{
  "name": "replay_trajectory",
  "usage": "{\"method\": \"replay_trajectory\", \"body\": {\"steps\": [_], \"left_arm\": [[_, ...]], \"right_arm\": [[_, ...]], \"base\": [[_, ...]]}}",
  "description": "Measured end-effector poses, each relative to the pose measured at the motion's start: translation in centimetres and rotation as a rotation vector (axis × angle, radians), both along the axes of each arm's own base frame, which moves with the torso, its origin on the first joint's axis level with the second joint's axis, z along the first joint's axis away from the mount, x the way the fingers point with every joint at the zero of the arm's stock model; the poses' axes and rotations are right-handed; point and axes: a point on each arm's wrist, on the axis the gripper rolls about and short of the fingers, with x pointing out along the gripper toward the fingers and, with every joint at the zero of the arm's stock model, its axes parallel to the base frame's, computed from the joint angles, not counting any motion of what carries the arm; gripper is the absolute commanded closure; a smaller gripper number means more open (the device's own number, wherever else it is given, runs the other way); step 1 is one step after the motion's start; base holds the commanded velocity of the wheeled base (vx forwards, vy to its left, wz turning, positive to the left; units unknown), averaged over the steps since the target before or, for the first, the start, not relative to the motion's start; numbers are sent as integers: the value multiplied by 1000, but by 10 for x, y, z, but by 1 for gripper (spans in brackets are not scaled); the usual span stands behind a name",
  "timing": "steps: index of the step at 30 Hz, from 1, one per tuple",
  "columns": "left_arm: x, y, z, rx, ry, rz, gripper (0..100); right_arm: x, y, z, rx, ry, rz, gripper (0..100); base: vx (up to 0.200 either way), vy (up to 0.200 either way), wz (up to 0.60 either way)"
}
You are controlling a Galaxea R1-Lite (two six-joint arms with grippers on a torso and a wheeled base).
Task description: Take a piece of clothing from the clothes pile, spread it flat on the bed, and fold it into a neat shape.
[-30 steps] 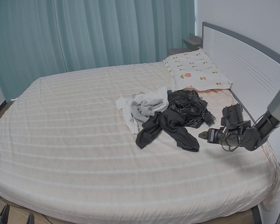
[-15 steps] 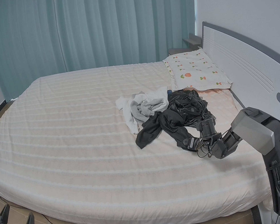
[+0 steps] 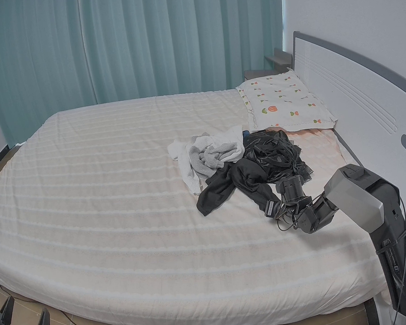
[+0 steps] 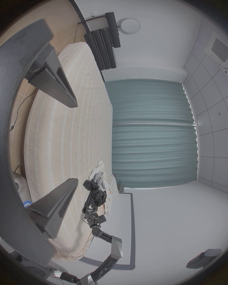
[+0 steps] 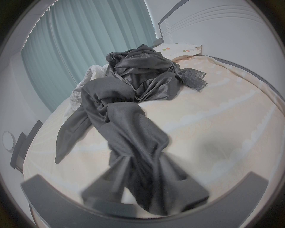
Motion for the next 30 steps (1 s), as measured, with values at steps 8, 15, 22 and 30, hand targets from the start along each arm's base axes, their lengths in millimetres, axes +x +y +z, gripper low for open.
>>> {"method": "replay_trajectory", "body": {"steps": [8,15,22,30], "left_arm": [[0,0,0,2,0,1,0],[0,0,5,10,-36,4,0],[0,0,56,-1,-124,-20,0],[47,2,89,-22,8,-87,0]], "right_arm": [[-13,-3,1,49,5,-13,100],[-47,-10,13,93,-4,-2,100],[-68,-9,30,113,-33,11,100],[-78,-6,45,130,-76,23,100]], "base": [[0,0,0],[0,0,0],[0,0,0],[0,0,0]]}}
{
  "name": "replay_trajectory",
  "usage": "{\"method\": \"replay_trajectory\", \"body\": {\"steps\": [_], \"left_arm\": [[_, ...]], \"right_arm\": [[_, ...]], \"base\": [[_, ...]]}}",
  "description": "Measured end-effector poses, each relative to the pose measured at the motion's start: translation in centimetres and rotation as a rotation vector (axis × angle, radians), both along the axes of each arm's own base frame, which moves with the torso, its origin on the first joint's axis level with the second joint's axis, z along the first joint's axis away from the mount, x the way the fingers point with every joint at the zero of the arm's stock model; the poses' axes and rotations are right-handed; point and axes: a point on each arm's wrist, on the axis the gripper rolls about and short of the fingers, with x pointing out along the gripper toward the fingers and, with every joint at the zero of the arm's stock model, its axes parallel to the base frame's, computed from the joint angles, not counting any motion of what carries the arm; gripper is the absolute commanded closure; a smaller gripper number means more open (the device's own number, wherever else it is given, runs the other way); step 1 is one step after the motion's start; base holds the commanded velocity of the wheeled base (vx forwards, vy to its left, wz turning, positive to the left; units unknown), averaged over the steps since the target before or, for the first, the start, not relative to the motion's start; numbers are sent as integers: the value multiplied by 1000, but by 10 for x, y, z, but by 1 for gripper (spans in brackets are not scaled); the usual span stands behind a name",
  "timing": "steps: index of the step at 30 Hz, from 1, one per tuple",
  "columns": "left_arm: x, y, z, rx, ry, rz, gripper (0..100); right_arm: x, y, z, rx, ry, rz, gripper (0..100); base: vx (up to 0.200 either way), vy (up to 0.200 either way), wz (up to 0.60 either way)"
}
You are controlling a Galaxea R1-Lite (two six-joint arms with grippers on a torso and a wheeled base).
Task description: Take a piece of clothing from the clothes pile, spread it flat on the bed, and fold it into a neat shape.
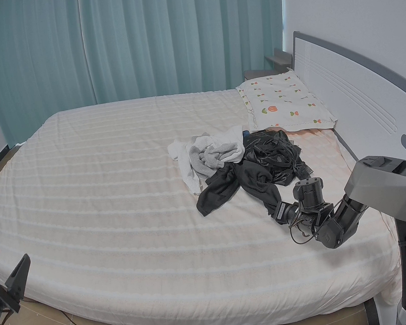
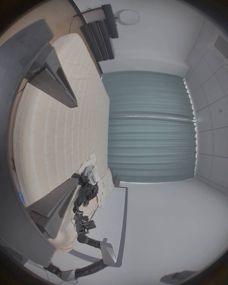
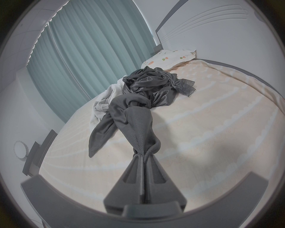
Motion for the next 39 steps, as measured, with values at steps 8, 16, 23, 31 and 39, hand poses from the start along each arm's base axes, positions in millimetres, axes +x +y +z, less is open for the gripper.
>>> {"method": "replay_trajectory", "body": {"steps": [8,16,23,31,39], "left_arm": [[72,-5,8,-53,130,-59,0],[153,-24,-2,-124,251,-91,0],[238,-58,-23,-215,364,-113,0],[335,-123,-64,-352,427,-147,0],[397,-187,-116,-439,471,-181,0]], "right_arm": [[-6,0,8,9,-33,0,100],[-11,0,12,16,-55,-1,100],[-14,0,12,18,-63,-2,100],[-20,-1,10,23,-68,-4,100],[-32,-5,9,48,-63,-6,100]], "base": [[0,0,0],[0,0,0],[0,0,0],[0,0,0],[0,0,0]]}}
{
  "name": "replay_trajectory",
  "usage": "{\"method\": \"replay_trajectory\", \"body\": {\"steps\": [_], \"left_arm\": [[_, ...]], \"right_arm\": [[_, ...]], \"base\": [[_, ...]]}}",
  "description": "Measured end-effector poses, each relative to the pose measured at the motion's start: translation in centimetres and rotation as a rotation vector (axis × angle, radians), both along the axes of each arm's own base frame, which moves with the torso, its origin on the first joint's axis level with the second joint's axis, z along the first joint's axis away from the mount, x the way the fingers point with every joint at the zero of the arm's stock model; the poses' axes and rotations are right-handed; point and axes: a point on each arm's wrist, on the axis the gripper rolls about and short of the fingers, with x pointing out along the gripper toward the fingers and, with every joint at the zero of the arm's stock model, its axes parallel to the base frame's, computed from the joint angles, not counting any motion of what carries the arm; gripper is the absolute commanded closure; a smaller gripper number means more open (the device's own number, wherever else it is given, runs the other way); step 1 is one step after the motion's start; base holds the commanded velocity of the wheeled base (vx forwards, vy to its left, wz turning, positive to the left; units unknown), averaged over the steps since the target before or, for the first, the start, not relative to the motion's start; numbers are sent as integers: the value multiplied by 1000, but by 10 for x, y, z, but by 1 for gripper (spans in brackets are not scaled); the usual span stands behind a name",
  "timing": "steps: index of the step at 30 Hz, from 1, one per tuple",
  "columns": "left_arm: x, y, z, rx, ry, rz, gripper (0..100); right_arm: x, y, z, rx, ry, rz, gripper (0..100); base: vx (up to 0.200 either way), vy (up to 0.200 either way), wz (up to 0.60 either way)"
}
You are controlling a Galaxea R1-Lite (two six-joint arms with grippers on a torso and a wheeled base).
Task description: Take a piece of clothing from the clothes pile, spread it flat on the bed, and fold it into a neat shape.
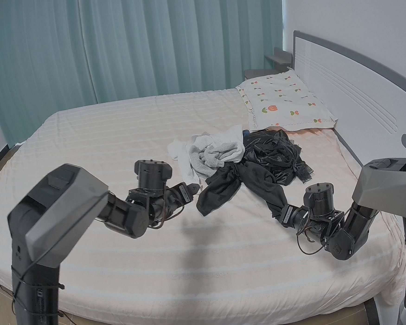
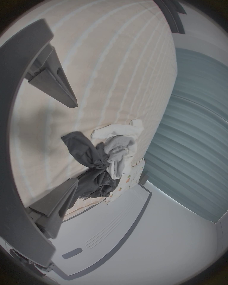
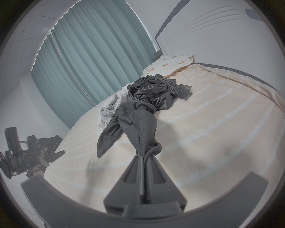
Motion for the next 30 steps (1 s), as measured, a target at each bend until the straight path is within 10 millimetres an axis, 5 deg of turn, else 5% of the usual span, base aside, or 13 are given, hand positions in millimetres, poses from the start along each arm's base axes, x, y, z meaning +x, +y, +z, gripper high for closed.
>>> {"method": "replay_trajectory", "body": {"steps": [8,15,30], "left_arm": [[30,-38,-38,-24,59,-15,0],[40,-52,-66,-44,86,-5,0],[51,-73,-82,-92,80,3,0]], "right_arm": [[-12,-4,1,17,4,1,100],[-18,-7,0,20,10,5,100],[-27,0,1,39,23,39,100]], "base": [[0,0,0],[0,0,0],[0,0,0]]}}
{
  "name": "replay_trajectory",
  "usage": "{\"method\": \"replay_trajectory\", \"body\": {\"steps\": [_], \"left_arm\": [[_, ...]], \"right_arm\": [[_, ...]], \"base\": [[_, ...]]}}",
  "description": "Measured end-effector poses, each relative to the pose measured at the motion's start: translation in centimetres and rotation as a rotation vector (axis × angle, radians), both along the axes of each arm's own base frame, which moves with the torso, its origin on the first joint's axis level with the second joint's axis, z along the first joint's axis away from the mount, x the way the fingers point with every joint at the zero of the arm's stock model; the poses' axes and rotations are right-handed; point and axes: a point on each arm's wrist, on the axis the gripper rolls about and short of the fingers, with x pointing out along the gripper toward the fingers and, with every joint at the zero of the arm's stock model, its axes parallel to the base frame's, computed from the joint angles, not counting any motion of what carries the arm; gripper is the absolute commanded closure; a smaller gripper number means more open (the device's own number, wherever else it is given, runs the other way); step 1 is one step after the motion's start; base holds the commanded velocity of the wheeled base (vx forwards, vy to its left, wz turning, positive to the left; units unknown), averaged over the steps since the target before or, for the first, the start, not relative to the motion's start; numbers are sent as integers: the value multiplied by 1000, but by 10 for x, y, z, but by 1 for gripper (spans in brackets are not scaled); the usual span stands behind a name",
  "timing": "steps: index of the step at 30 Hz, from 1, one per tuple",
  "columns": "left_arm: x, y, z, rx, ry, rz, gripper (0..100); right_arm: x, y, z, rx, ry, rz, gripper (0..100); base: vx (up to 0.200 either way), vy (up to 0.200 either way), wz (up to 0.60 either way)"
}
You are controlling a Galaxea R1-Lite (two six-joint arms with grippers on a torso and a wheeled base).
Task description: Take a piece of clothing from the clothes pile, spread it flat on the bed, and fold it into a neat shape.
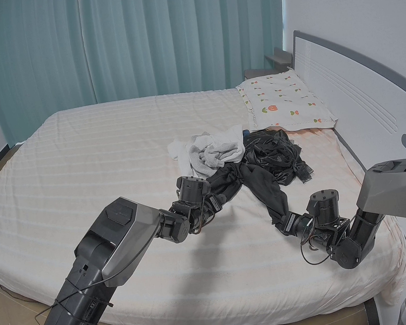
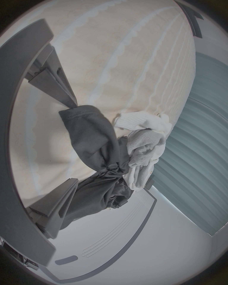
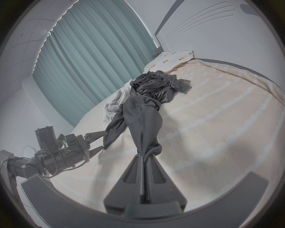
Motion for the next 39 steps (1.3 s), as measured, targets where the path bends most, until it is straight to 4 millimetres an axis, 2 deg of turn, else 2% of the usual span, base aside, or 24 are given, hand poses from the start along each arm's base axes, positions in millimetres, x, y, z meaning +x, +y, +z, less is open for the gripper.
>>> {"method": "replay_trajectory", "body": {"steps": [5,11,12,19,30,36,39], "left_arm": [[1,-4,-7,11,5,7,0],[2,-3,-11,17,0,19,0],[3,-3,-12,21,-1,24,100],[5,-2,-12,18,-21,39,100],[1,5,-13,41,58,79,100],[-12,21,9,22,105,106,100],[-27,30,32,-2,102,102,100]], "right_arm": [[-13,1,9,43,-2,83,100],[-20,2,16,54,-9,103,100],[-21,2,16,54,-10,104,100],[-22,4,18,57,-14,110,100],[-19,3,24,74,-55,109,100],[-18,4,35,107,-143,112,100],[-18,4,45,125,-187,115,100]], "base": [[0,0,0],[0,0,0],[0,0,0],[0,0,0],[0,0,0],[0,0,0],[0,0,0]]}}
